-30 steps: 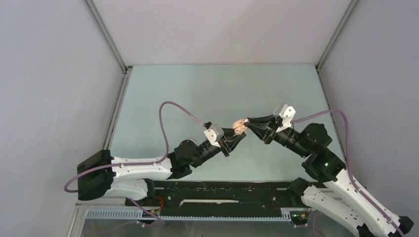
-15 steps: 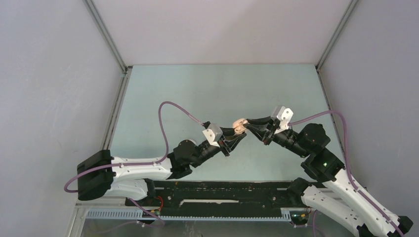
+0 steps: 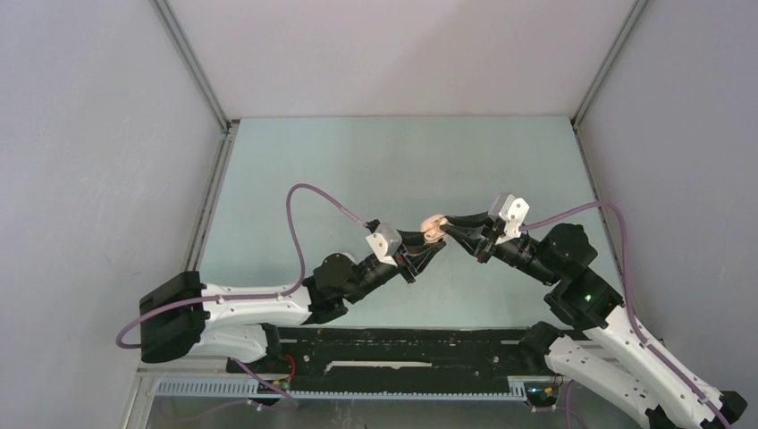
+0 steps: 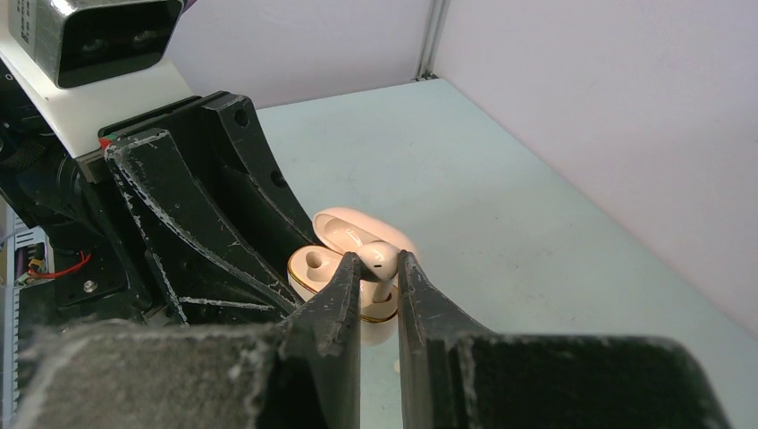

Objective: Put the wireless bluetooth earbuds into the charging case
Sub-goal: Place the earbud in the charging case.

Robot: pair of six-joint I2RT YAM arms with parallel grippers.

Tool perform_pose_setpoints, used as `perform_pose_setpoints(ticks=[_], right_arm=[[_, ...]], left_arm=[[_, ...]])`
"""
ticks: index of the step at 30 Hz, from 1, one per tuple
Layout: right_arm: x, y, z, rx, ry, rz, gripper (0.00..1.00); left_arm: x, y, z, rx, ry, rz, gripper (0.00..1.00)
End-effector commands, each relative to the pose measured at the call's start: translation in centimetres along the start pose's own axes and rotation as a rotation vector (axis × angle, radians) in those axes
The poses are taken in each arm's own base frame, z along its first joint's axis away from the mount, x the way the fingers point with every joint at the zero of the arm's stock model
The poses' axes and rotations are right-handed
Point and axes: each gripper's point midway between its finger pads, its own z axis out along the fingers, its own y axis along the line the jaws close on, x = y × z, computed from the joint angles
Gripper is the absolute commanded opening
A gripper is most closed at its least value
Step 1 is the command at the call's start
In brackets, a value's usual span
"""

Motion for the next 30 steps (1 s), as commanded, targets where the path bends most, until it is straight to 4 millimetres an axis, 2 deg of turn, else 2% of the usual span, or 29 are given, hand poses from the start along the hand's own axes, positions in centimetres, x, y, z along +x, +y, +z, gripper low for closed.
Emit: perform_pose_setpoints(ticks=[1, 14, 17, 26, 30], right_arm=[[0.17, 0.3, 0.04, -0.016, -0.004, -0.012, 0.01], [0.74, 0.32, 0.14, -0.019, 0.013, -0.005, 0.08], [0.74, 0.32, 0.18, -0.017, 0.012, 0.004, 0.15], [0.55, -0.23, 0.16, 0.023, 0.007, 0.04, 0.09], [0.67, -0.22, 0.34, 0.022, 0.009, 0.05, 0.14]], left_arm=[[-3.12, -0.37, 0.11, 0.006, -0.102, -0.034, 0.0], [-3.11, -0.42, 0.01, 0.009, -0.106, -0.04, 0.0], [-3.07, -0.38, 0.01, 0.007, -0.107, -0.042, 0.0], [-3.31, 0.17, -0.22, -0.022, -0.124, -0.049, 0.0], [-3.47, 0.35, -0.15, -0.034, -0.132, -0.052, 0.0]])
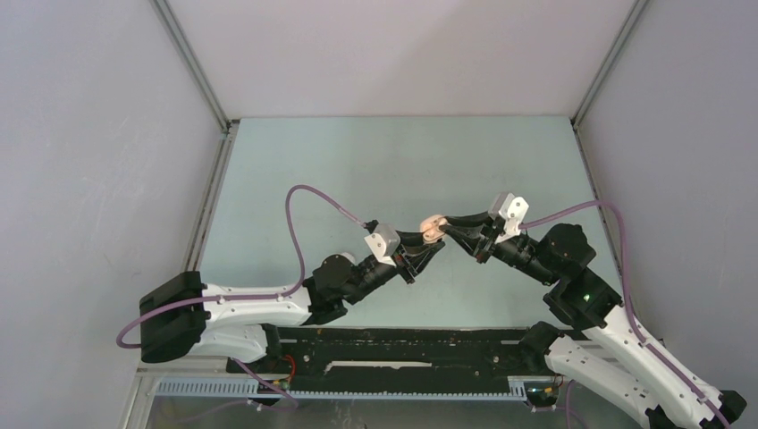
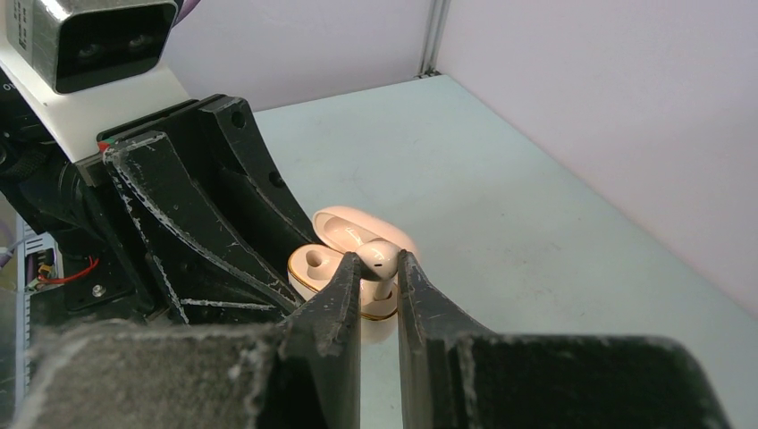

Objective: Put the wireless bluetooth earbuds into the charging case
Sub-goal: Place the earbud in the charging case.

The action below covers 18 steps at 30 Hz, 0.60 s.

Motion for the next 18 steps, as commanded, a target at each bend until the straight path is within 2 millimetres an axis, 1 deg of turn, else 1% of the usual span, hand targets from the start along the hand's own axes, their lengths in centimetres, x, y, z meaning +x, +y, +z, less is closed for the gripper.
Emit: perform_pose_setpoints(ticks=[1, 5, 9, 11, 15, 18], right_arm=[[0.51, -0.13, 0.31, 0.012, 0.008, 0.027, 0.16], [1.01, 0.17, 0.33, -0.005, 0.021, 0.029, 0.18], [1.0, 0.45, 0.33, -0.021, 0.019, 0.03, 0.2], [1.05, 0.45, 0.37, -0.022, 0.021, 0.029, 0.23], [1.18, 0.55, 0.35, -0.026, 0.026, 0.031, 0.38], [1.2, 0.54, 0.35, -0.026, 0.027, 0.032, 0.4]], left_arm=[[-3.6, 0.08, 0.1, -0.021, -0.127, -0.038, 0.0], [-3.36, 0.08, 0.17, -0.021, -0.122, -0.04, 0.0], [-3.21, 0.14, 0.16, -0.024, -0.119, -0.041, 0.0], [-3.29, 0.14, 0.14, -0.024, -0.12, -0.04, 0.0], [-3.19, 0.22, 0.08, -0.027, -0.118, -0.038, 0.0], [-3.17, 0.2, 0.09, -0.027, -0.118, -0.04, 0.0]])
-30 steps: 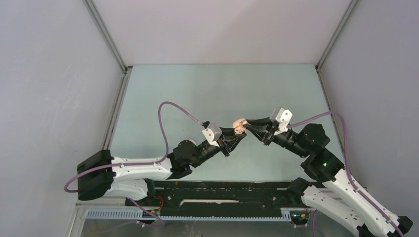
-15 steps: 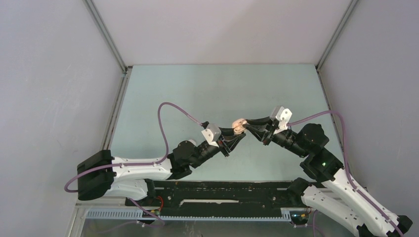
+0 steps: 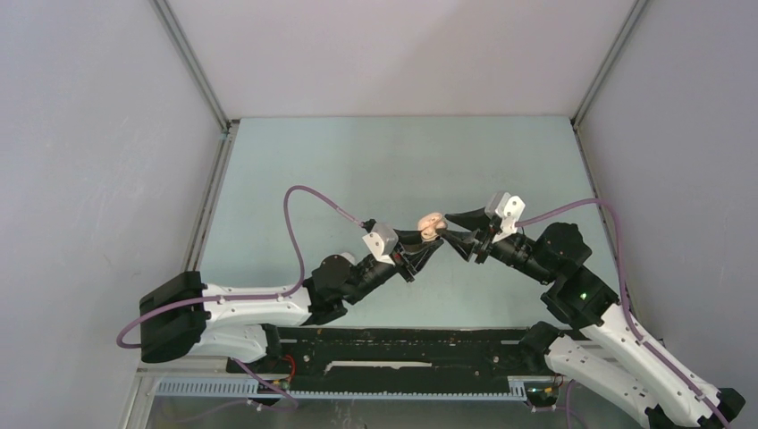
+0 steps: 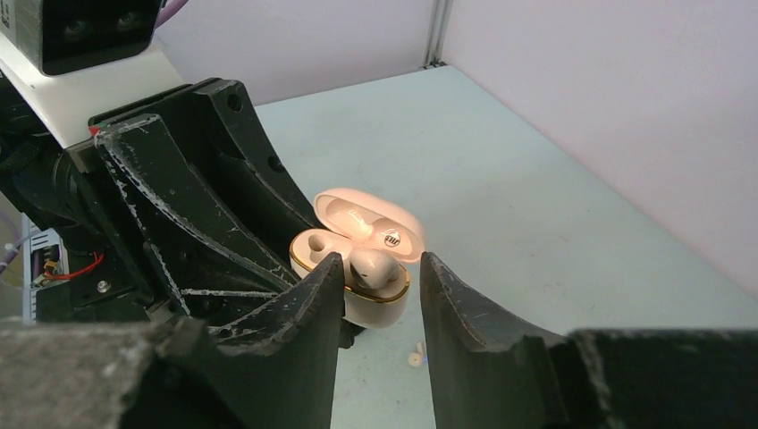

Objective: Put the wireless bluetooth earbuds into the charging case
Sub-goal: Place the earbud in the charging case.

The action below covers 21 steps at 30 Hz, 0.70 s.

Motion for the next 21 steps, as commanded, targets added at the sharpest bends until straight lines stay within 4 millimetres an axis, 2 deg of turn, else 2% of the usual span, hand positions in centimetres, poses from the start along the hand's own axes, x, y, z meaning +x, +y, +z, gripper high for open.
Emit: perform_pose_setpoints(ticks=[1, 4, 6, 10, 14, 18, 21], right_arm=[[0.5, 0.3, 0.1, -0.014, 0.012, 0.01, 0.4], [0.3, 0.2, 0.1, -0.01, 0.006, 0.007, 0.4], [0.1, 0.2, 0.1, -0.009, -0.003, 0.004, 0.44], [-0.7, 0.6, -0.3, -0.043, 0.013, -0.002, 0.74], [-2.3, 3.3, -1.7, -0.22, 0.073, 0.015, 0.97], [-6.0, 2.7, -2.8, -0.243, 0.052, 0.063, 1.0], [-7.3, 1.6, -3.1, -0.246, 0.074, 0.1, 1.0]], left_arm=[[-2.8, -0.2, 0.1, -0.005, -0.099, -0.035, 0.0], [-2.7, -0.2, 0.1, -0.004, -0.095, -0.037, 0.0], [-2.6, -0.2, 0.2, -0.003, -0.093, -0.037, 0.0], [-2.3, -0.2, 0.1, -0.004, -0.078, -0.033, 0.0], [-1.7, -0.3, 0.0, 0.007, -0.052, -0.026, 0.0], [-1.2, -0.3, -0.4, 0.01, -0.038, -0.03, 0.0], [-0.7, -0.3, -0.7, 0.011, -0.03, -0.039, 0.0]])
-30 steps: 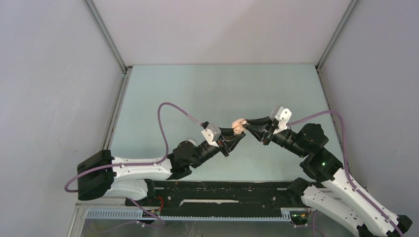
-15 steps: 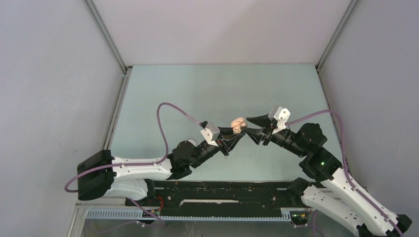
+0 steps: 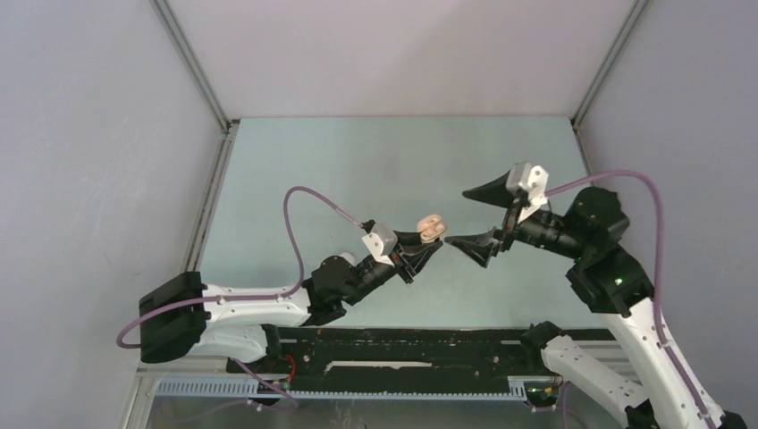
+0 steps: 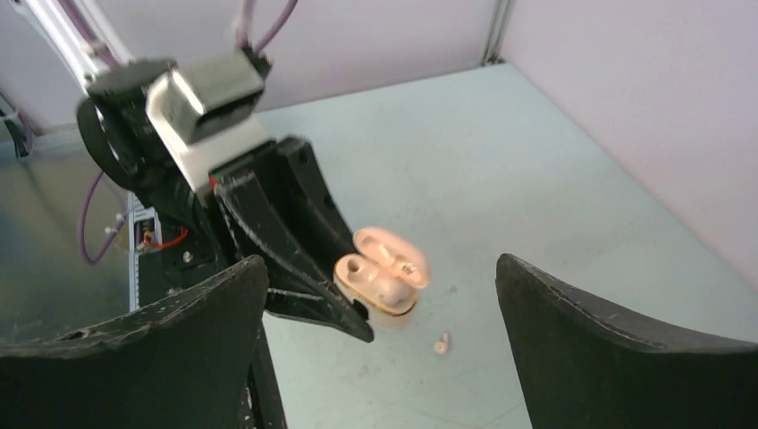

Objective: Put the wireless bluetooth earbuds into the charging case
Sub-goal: Place the earbud in the charging case.

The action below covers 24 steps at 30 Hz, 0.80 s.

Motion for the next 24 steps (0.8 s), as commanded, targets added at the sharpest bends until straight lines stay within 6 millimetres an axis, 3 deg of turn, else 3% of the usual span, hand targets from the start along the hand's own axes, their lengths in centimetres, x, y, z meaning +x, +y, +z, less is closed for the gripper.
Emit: perform_pose_setpoints(ticks=[1, 5, 14, 24], right_arm=[[-2.5, 0.9, -1.4, -0.091, 0.014, 0.052, 1.0], [-1.3, -1.3, -1.4, 0.007, 0.063, 0.056, 0.99], [4.1, -1.8, -1.0, -0.003, 0.228, 0.128, 0.97], [5.6, -2.4, -0.4, -0.005, 0.273, 0.14, 0.92]], left_arm=[[-0.9, -0.3, -0.6, 0.014, -0.034, -0.031, 0.0], [-0.3, -0.6, -0.9, 0.037, -0.014, -0.027, 0.0], [0.2, -1.7, -1.5, 0.108, 0.008, 0.009, 0.0], [0.2, -2.6, -1.2, 0.157, 0.017, 0.023, 0.0]])
